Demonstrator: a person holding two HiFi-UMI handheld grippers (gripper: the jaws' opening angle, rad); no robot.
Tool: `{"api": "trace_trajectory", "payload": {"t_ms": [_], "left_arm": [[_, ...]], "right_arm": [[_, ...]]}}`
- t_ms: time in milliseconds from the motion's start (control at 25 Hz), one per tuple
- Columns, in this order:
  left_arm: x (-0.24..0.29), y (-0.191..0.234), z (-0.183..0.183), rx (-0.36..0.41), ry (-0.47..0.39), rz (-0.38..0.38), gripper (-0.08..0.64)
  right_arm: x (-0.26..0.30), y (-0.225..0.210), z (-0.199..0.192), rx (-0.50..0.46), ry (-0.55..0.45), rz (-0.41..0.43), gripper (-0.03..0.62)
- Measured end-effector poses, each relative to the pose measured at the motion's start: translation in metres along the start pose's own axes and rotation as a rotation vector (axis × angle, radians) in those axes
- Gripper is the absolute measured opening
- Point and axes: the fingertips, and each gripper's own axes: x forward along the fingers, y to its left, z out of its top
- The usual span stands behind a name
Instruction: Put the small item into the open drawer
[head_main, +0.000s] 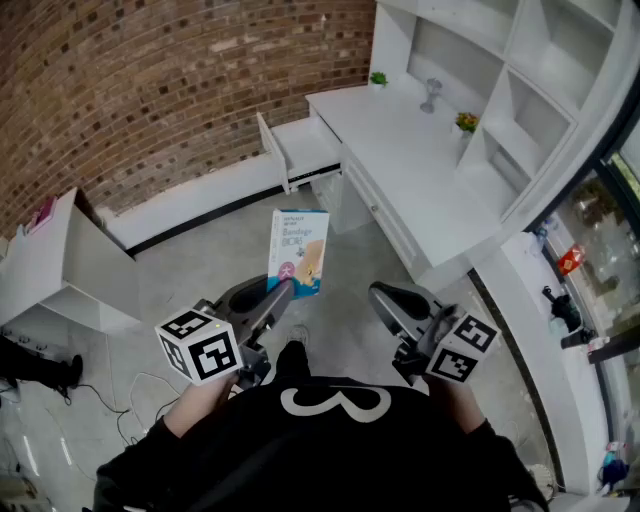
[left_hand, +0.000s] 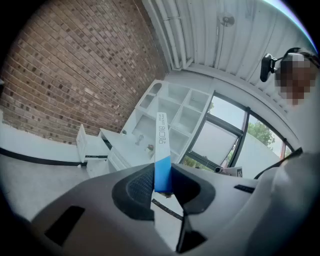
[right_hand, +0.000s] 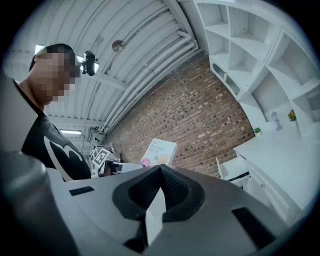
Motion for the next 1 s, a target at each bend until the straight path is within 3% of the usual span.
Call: {"api": "trace_trajectory", "payload": {"t_ms": [440, 1000], "left_arm": [[0.005, 0.040, 0.006, -0.017, 0.013, 0.031, 0.083], [0.071, 0.132, 0.028, -0.086, 0.097, 0.042, 0.083]], "right_arm": [[0.031, -0.024, -0.008, 0.031, 0.019, -0.025, 0.009], [0.095, -0.125, -0.019, 0.184, 0.028, -0.126, 0.011]]}}
